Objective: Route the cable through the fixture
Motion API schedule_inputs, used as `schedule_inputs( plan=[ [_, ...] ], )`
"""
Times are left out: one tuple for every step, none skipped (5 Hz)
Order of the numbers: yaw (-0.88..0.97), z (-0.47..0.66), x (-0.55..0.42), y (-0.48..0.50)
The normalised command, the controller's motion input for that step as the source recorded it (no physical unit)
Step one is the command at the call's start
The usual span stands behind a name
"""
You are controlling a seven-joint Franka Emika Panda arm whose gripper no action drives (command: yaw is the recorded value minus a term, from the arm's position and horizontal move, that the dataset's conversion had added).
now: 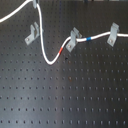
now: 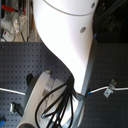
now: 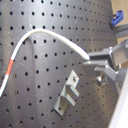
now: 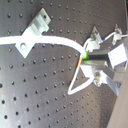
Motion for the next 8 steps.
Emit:
schedule_inputs(
  plan=[
    [-0.02, 0.00, 0.020, -0.025],
    [-0.01, 0.00, 0.013, -0.017],
    [-0.33, 0.23, 0.000, -0.131],
    [-0.41, 0.66, -0.103, 0.106],
    [-0.24, 0.62, -0.301, 0.259],
    [0.00, 0.19, -0.490, 0.092],
    [0.03, 0.01, -0.462, -0.099],
    [0.00, 0.01, -0.321, -0.237]
  ],
)
